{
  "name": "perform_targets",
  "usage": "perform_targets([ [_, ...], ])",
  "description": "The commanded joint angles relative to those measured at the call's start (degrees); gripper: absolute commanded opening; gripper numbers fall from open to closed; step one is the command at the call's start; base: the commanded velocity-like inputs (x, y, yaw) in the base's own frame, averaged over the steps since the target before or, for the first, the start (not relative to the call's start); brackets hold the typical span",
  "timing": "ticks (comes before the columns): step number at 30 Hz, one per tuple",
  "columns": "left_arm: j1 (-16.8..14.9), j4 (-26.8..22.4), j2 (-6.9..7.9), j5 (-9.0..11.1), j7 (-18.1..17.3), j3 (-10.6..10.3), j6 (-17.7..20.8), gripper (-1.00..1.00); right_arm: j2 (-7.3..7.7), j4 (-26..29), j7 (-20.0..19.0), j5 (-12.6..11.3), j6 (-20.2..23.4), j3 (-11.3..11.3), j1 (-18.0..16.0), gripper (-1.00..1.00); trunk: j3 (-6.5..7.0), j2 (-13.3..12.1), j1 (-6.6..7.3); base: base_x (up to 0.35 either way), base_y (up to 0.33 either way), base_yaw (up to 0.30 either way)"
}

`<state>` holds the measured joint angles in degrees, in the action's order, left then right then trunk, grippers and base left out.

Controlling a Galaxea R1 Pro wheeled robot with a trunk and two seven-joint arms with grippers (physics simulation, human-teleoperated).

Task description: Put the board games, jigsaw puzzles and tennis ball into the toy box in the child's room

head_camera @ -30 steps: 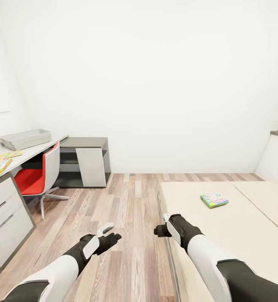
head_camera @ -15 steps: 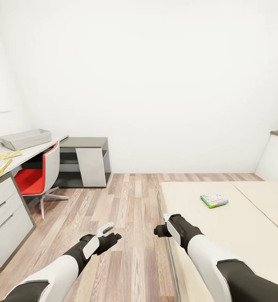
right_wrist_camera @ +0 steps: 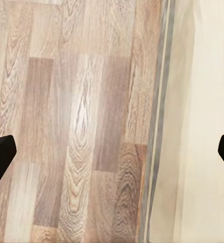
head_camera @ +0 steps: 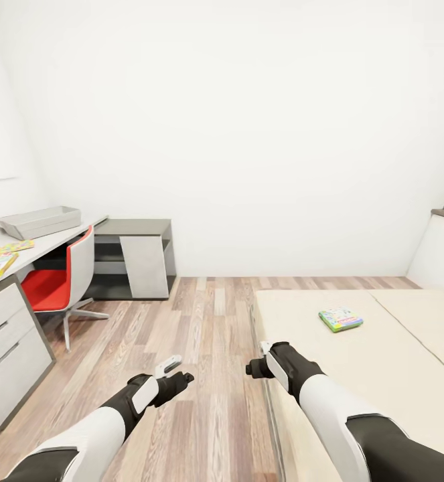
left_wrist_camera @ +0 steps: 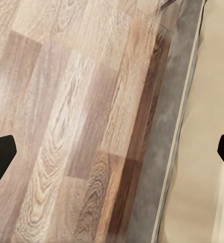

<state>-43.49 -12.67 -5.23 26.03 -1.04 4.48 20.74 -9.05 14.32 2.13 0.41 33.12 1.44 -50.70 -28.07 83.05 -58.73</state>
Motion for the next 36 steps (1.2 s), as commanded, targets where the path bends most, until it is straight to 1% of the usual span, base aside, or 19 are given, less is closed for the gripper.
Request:
perform_targets([
  [1, -0.02, -0.08, -0.03, -0.12, -0.1, 0.46, 0.34, 1.0, 0.0, 0.1, 0.15, 0.03, 0.31, 0.15, -0.02, 1.0, -0.06, 0.03, 0.0, 0.0, -0.105, 0.0],
  [11, -0.01, -0.08, -0.04, -0.1, -0.1, 0.44, 0.35, 1.0, 0.01, 0.1, -0.03, 0.01, 0.09, 0.21, -0.02, 1.0, -0.06, 0.03, 0.0, 0.0, -0.181, 0.0],
  [36, -0.01, -0.08, -0.04, -0.13, -0.04, 0.44, 0.35, 1.0, 0.1, 0.1, -0.34, -0.05, 0.13, 0.34, -0.02, 1.0, -0.06, 0.03, 0.0, 0.0, -0.266, 0.0],
])
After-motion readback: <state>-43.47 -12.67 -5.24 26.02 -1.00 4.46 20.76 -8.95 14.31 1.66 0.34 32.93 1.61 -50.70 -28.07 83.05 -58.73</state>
